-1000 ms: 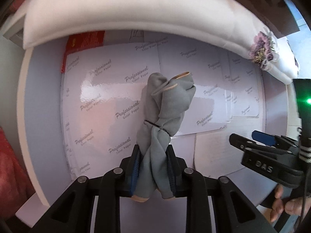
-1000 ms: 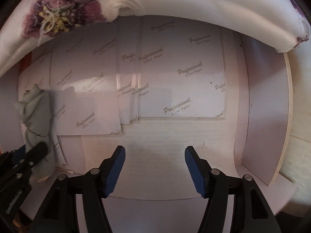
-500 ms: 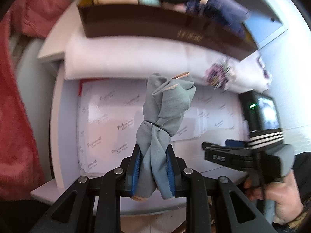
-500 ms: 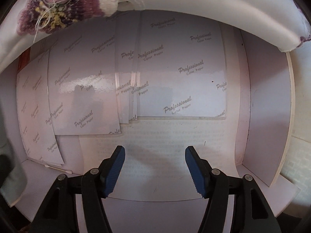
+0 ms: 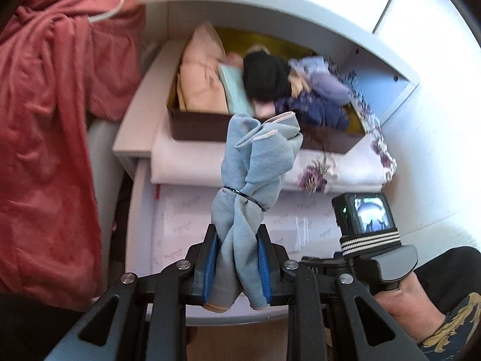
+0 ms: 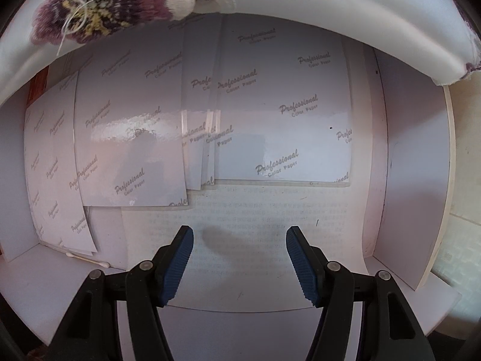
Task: Organize soft objects
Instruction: 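Lift the grey-green cloth with the left tool and carry it to the gold tray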
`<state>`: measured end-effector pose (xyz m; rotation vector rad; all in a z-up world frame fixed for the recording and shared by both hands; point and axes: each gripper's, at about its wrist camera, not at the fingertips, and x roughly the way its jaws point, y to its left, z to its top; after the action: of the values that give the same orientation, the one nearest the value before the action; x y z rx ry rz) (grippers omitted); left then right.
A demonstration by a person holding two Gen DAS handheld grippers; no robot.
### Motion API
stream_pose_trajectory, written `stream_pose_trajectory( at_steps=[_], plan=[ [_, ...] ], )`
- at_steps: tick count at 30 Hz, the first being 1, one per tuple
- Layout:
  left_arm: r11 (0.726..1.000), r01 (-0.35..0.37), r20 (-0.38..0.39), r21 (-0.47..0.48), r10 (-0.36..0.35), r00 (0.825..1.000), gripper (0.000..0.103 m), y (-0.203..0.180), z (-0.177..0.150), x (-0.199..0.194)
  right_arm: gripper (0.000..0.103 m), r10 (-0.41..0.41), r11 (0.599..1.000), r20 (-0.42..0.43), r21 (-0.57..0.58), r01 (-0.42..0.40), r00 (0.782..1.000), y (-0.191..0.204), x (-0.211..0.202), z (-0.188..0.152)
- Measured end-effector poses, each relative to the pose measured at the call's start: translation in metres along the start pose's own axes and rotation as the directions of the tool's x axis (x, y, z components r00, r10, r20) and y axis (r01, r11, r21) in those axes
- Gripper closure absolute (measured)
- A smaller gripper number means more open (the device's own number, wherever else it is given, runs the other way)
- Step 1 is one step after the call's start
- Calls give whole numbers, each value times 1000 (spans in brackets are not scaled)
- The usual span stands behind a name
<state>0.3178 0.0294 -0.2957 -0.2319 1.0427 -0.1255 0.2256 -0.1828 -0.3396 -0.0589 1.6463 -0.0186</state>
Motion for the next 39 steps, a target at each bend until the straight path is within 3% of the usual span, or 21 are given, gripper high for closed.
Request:
stream_pose_trajectory(
  at_steps=[10, 23, 31, 39],
  plan=[
    [1000, -24, 86, -6, 24, 996, 79, 7, 3, -32, 38, -9, 1000, 4, -9, 9, 1000, 7, 3, -3],
    [998, -1, 120, -59, 8, 993, 79, 20, 14, -52, 38, 5, 1000, 2, -4, -5, 1000, 4, -1, -4],
    [979, 104, 105, -176, -87, 991, 79, 39, 30, -55, 38, 13, 1000, 4, -5, -13, 1000, -1, 0, -4],
    [957, 172, 112, -234, -150, 982, 79, 45, 59, -56, 38, 21, 1000, 3, -4, -21, 1000, -3, 1, -3]
  ],
)
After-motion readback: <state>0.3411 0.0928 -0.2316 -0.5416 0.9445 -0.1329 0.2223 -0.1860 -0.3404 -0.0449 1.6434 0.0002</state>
